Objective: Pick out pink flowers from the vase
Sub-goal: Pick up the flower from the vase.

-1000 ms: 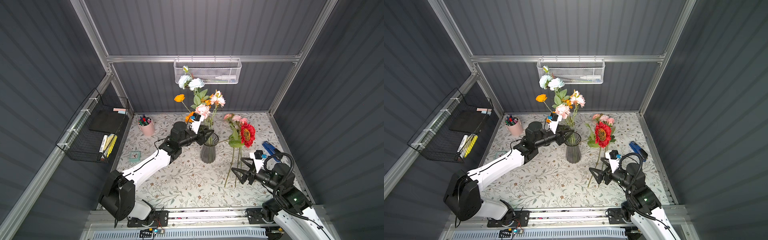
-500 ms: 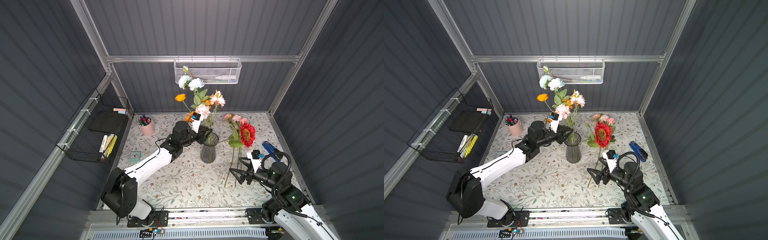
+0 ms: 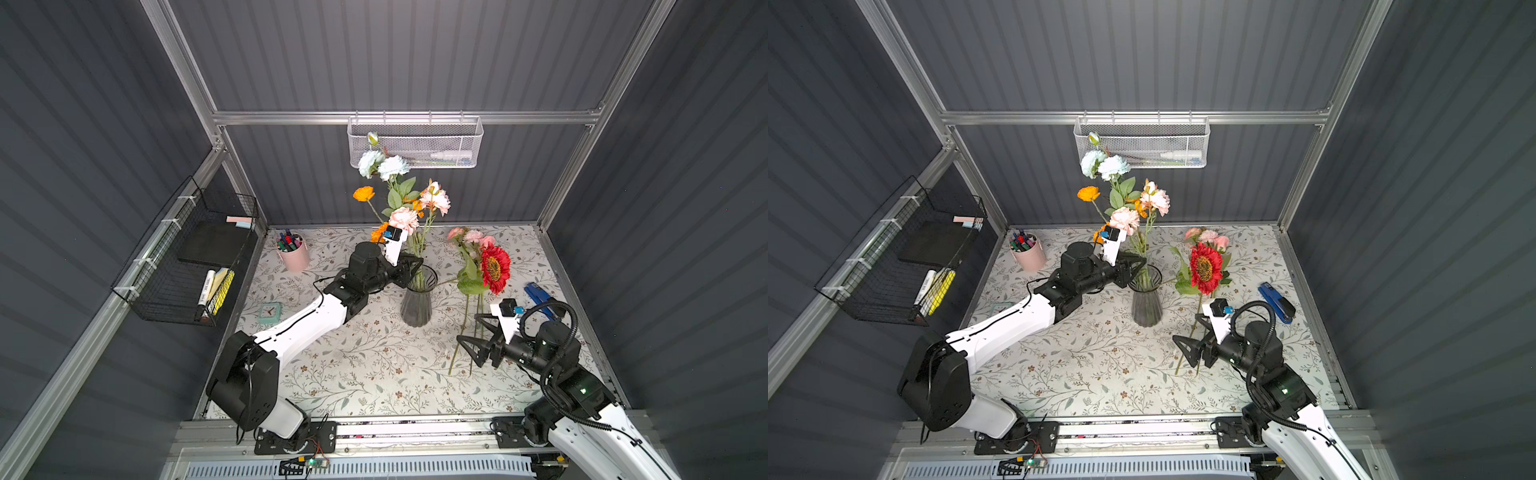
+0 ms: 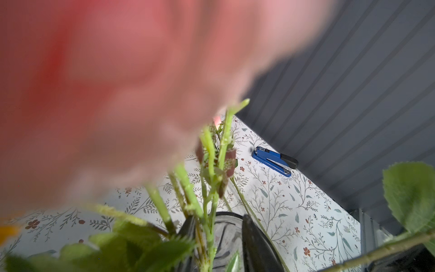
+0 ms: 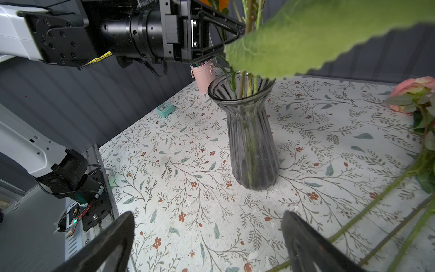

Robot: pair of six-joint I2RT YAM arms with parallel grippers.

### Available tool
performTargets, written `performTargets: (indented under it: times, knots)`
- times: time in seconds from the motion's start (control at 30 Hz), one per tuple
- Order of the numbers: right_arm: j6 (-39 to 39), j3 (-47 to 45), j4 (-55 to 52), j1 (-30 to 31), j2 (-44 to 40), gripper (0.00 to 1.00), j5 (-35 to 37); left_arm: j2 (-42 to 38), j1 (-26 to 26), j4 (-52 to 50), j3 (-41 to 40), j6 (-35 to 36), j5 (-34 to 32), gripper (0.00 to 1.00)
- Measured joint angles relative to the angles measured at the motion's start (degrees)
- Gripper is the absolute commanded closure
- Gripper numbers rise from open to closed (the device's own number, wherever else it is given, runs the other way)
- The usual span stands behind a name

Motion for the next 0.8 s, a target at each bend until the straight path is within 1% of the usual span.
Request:
performTargets:
  times: [0.23, 0.4, 0.47, 0.67, 0.8]
  knots:
    - [-0.2, 0.0, 0.0, 0.0, 0.9, 0.01, 0.0, 0.3, 0.0, 0.7, 0.0, -0.4, -0.1, 0.59]
    - [-0.4, 0.0, 0.0, 0.0, 1.6, 0.01, 0.0, 0.8, -0.1, 2.5, 0.0, -0.6, 0.3, 0.58]
    - [-0.5, 0.0, 0.0, 0.0, 1.7, 0.01, 0.0, 1.0, -0.2, 3.2, 0.0, -0.6, 0.6, 0.58]
    - [-1.0, 0.0, 0.0, 0.0, 1.9, 0.01, 0.0, 1.1, -0.7, 5.4, 0.0, -0.5, 2.8, 0.63]
    - [-1.2, 0.0, 0.2, 0.0, 2.6, 0.01, -0.3, 1.1, -0.7, 5.7, 0.0, -0.4, 3.8, 0.64]
